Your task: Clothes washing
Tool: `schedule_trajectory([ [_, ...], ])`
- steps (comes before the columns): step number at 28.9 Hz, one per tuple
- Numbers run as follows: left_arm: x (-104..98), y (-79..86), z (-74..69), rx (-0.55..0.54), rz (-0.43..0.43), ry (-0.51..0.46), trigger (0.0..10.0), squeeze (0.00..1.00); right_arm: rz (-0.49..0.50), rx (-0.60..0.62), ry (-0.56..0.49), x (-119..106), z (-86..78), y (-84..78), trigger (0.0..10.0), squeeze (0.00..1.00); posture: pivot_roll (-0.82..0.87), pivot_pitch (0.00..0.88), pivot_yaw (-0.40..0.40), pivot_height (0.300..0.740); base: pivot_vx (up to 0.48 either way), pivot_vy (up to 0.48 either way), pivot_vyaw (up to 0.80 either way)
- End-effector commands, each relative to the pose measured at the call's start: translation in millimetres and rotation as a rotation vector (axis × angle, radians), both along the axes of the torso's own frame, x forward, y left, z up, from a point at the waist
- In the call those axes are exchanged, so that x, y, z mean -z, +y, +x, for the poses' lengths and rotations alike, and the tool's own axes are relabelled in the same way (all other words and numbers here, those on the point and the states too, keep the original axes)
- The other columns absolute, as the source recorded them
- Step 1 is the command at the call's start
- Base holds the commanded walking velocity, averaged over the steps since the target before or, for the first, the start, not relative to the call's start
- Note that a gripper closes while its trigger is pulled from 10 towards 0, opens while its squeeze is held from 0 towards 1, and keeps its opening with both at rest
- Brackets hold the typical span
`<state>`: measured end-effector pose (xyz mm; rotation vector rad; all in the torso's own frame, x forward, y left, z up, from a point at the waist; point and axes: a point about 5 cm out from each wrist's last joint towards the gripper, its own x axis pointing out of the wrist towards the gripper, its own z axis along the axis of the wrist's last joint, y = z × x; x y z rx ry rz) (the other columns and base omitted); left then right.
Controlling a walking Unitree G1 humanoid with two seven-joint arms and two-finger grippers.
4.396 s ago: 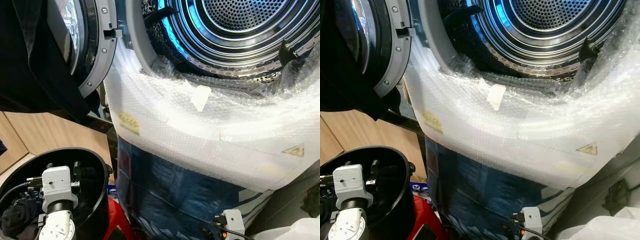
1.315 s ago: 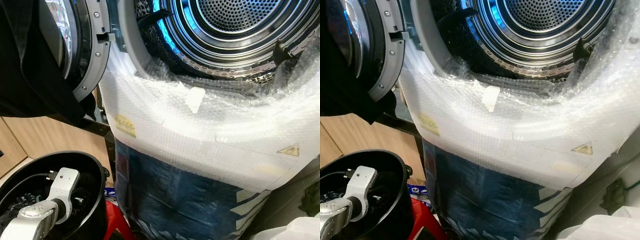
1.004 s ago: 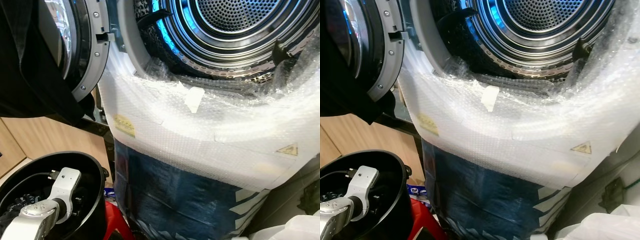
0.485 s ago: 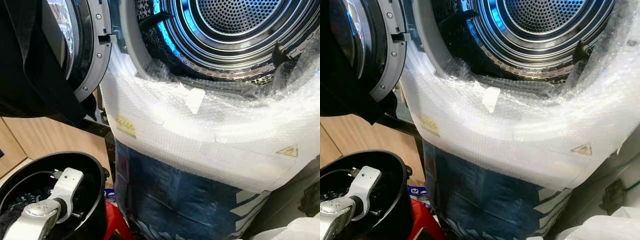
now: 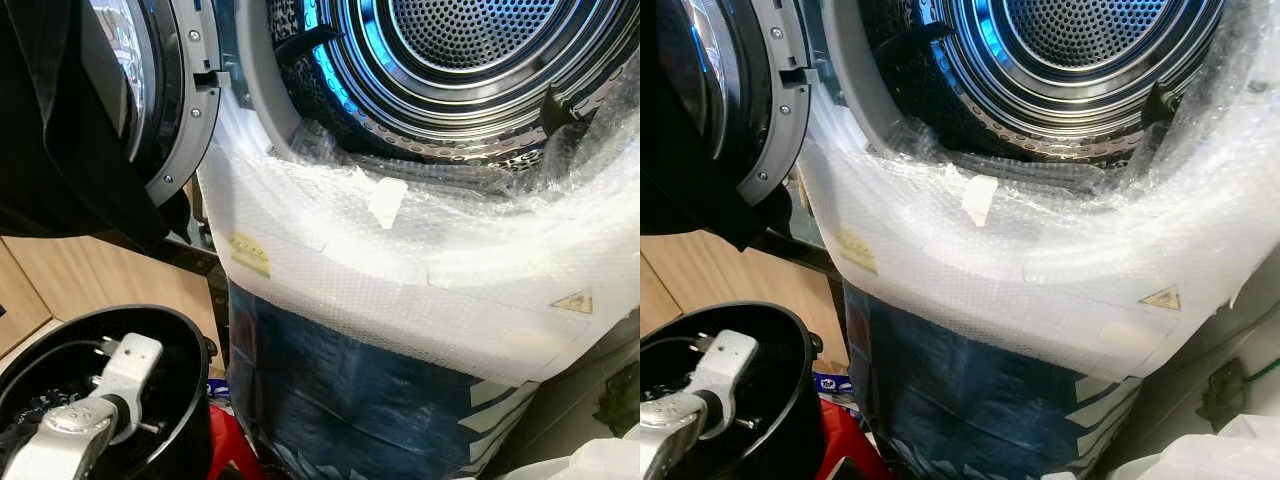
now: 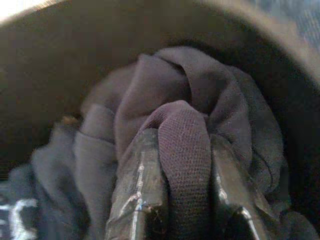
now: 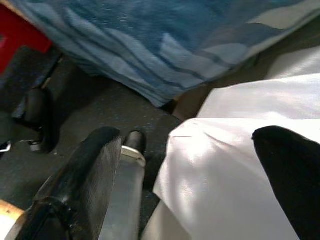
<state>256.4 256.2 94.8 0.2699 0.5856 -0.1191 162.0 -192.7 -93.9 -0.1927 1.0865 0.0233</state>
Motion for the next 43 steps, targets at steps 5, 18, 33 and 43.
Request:
schedule_trajectory([
  [5,-59,-10.3,22.3,0.107,-0.024,-0.290,0.0,0.00,-0.007,-0.002,-0.001,1,-1.6,1.6,10.0,0.00,0.08,0.000,0.013,0.740,0.000,0.000,0.00],
  [18,-88,-58.1,20.1,0.487,-0.145,-0.352,0.0,0.00,-0.011,0.024,-0.005,2,-4.1,1.5,10.0,0.00,0.07,0.000,0.021,0.740,0.000,0.000,0.00],
  [33,-106,-166.0,28.7,0.973,-0.372,-0.355,0.0,0.00,-0.009,0.068,-0.038,0,0.0,-1.0,10.0,0.00,0.03,0.000,0.018,0.740,0.000,0.000,0.00],
  [43,-83,-196.1,16.0,1.109,-0.453,-0.244,0.0,0.00,0.000,0.118,-0.011,5,-16.9,-5.7,10.0,0.00,-0.01,0.000,0.035,0.740,0.000,0.000,0.00],
])
